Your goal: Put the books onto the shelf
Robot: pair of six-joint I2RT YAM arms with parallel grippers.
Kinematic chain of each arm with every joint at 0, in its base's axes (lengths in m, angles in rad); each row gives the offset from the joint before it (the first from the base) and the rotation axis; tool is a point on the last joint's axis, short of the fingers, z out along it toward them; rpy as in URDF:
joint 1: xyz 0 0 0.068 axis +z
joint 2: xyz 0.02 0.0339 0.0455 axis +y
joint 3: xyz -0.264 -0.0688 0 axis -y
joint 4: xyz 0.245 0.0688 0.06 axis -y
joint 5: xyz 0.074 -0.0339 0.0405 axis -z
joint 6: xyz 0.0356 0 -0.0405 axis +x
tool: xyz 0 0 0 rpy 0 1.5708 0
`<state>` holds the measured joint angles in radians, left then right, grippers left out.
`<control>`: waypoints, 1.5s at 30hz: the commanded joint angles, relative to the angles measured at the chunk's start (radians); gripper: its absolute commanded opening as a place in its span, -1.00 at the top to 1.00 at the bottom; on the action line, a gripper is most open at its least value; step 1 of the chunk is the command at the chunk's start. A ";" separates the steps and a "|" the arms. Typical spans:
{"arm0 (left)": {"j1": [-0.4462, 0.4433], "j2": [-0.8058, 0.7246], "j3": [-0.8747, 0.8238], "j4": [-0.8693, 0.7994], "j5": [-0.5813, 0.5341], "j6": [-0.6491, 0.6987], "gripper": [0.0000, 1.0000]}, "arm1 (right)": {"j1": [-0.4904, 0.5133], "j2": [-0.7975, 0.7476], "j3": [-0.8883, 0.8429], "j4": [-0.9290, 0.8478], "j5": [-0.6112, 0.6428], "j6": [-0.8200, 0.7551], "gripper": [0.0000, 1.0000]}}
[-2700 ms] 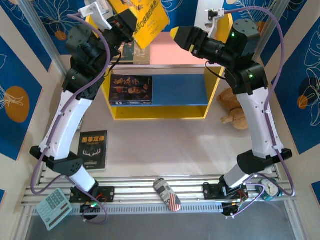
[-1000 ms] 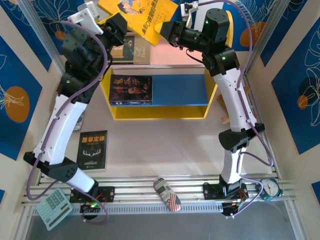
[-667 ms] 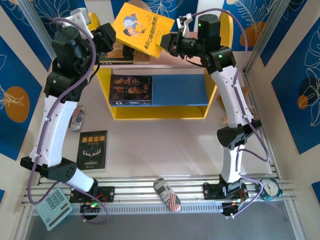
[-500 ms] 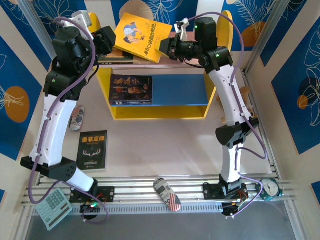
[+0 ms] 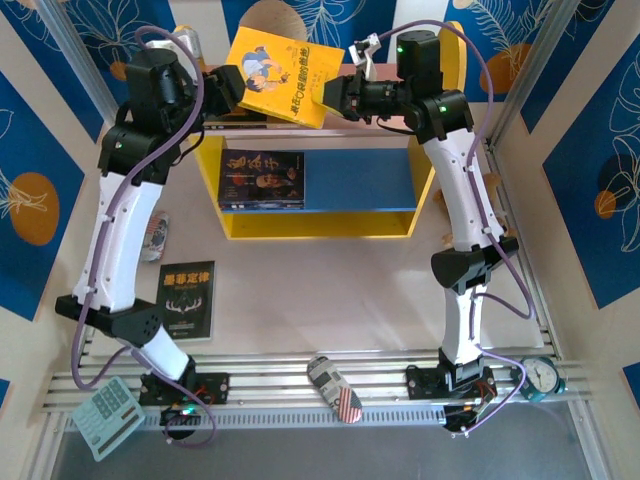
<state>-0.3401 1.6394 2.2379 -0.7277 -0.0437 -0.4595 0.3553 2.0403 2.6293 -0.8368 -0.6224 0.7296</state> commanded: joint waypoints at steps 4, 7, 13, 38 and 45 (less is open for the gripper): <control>0.015 0.022 0.034 -0.050 0.040 0.045 -0.12 | -0.013 0.010 0.051 0.025 -0.068 -0.022 0.60; 0.015 0.022 0.034 -0.059 0.044 0.050 -0.13 | -0.017 0.014 0.051 0.027 -0.069 -0.016 0.46; 0.015 0.017 0.034 -0.086 0.029 0.064 -0.16 | -0.026 0.021 0.053 0.046 -0.062 0.004 0.26; 0.015 -0.009 0.035 -0.181 -0.002 0.124 -0.24 | -0.061 0.096 0.102 0.101 -0.206 0.031 0.63; 0.015 -0.010 0.035 -0.209 -0.034 0.137 -0.25 | -0.054 0.107 0.109 0.110 -0.206 0.039 0.63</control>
<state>-0.3374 1.6569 2.2398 -0.9085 -0.0513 -0.3515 0.2905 2.1418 2.6976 -0.7700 -0.7868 0.7616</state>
